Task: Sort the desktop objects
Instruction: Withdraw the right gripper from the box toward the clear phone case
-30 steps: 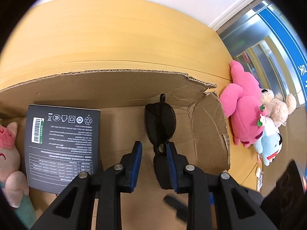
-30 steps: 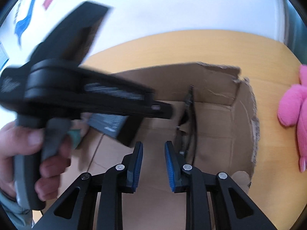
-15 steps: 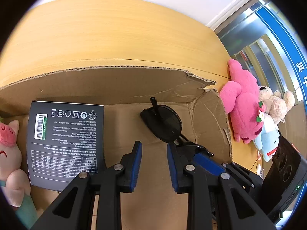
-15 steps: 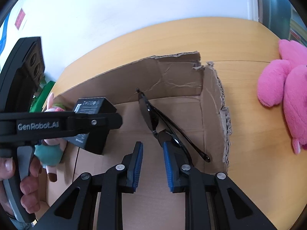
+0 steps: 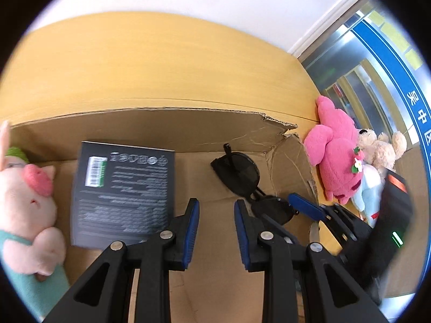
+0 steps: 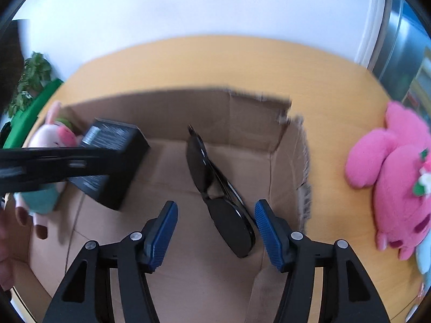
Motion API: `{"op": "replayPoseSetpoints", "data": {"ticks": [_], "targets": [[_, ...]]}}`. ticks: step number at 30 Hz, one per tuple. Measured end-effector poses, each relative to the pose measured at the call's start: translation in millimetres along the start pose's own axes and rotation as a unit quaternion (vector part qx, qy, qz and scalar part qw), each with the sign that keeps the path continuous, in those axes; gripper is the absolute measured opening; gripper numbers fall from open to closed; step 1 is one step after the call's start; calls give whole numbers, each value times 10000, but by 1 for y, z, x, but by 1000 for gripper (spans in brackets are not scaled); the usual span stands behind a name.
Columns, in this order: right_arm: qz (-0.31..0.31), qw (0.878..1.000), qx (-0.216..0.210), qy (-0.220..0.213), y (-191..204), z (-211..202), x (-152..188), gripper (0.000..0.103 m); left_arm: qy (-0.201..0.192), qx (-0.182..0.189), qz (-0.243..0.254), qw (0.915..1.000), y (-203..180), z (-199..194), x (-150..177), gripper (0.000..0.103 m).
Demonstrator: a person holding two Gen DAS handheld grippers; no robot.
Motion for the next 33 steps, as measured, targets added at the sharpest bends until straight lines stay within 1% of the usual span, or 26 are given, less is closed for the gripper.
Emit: {"op": "replayPoseSetpoints", "data": {"ticks": [1,2,4,5,6,9,10,13,15,18,20,22,23,25,28,30,31,32,33], "targets": [[0,9999,85,65,-1,4,1,56,-29,-45,59,10000,0,-5,2,26],[-22,9998,181,74,-1,6,0,51,-50,-69,96,9999,1,-10,4,26],[62,9999,121,79,0,4,-1,41,-107,-83,153,9998,2,-19,7,26],[144,9998,83,94,-1,3,-1,32,-136,-91,170,9997,3,-24,9,26],[202,9997,72,113,-2,3,-1,31,-157,-99,180,9997,5,-28,11,26],[171,9995,247,80,-1,6,0,31,-188,-64,213,9996,9,-40,18,26],[179,9995,263,77,4,11,0,31,-211,-59,220,9995,11,-44,21,26],[197,9994,289,68,6,8,1,31,-277,-31,169,9995,18,-55,25,26],[30,9994,320,120,17,11,4,31,-326,-22,149,9994,23,-63,27,26],[-283,9977,575,234,29,23,8,31,-371,12,120,9992,31,-72,32,26],[-210,9977,539,361,28,31,11,31,-391,29,100,9992,35,-76,35,26],[-87,9978,420,502,32,42,15,24,-406,39,105,9991,39,-79,37,26],[-36,9983,352,473,34,42,15,24,-410,43,98,9991,42,-81,39,26],[154,9985,56,515,38,41,14,24,-411,65,46,9991,47,-82,40,26],[704,9939,-629,576,40,42,12,24,-404,87,-22,9991,53,-81,43,26],[1172,9835,-1231,620,40,44,12,24,-382,99,-10,9992,56,-82,46,26],[1387,9756,-1561,673,40,45,13,24,-376,101,-6,9992,57,-82,46,26],[1746,9608,-2023,741,40,48,14,23,-370,97,-17,9993,58,-82,47,26],[1973,9499,-2294,787,39,51,16,23,-370,97,-28,9993,59,-82,47,26]]}}
Point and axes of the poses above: each gripper's, at about its wrist camera, not at the fingertips, and z roughly the way its jaws point, y to its left, x to its underside, the point moved 7 cm from there along z, roughly the way its jaws point, and after that the axes turned 10 degrees about x, right-handed, at the moved point
